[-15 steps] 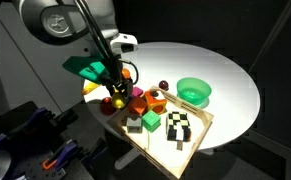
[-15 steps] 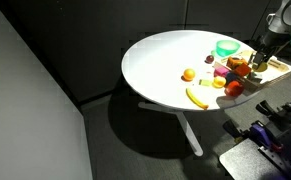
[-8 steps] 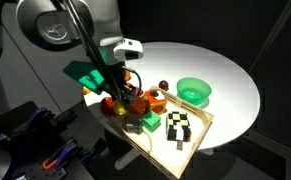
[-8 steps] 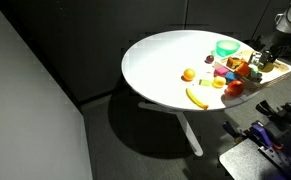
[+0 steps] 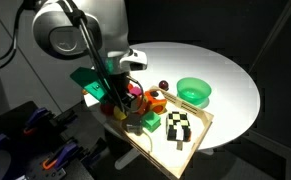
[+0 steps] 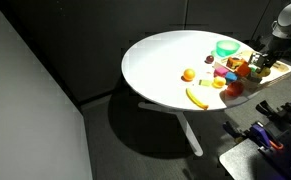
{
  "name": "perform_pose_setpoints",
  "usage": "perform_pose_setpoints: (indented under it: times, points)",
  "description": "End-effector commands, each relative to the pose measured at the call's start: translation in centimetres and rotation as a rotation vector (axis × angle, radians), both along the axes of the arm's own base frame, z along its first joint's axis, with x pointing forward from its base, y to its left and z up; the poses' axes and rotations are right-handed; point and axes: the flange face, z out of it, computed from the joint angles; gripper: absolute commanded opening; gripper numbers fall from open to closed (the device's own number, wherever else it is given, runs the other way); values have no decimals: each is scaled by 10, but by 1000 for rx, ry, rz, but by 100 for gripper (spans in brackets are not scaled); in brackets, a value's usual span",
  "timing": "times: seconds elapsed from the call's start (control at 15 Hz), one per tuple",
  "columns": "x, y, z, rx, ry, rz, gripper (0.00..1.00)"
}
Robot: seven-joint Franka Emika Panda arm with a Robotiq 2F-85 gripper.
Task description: Put the plastic lemon on the grey block in the crate
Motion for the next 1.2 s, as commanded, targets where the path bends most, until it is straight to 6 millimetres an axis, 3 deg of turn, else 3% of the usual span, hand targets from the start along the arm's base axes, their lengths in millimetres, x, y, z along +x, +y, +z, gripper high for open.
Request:
perform_pose_setpoints:
  times: [0.0,0.33,0.4,0.53,0.6,0.67,0.73,0.8,1.13]
  points:
    - [23,-6,-6,9,5,4,38]
    - [41,-13,-4,4,3,13,38]
    - [42,-13,-3,6,7,18,88]
    - [37,-8,-6,-10,4,10,96]
    - [37,-8,-5,-10,4,11,79]
    - [36,-8,-6,-7,5,11,100]
    - [36,-7,-6,-8,7,12,94]
    - [36,-7,-7,-8,8,13,100]
    - [36,-6,-7,-8,8,13,100]
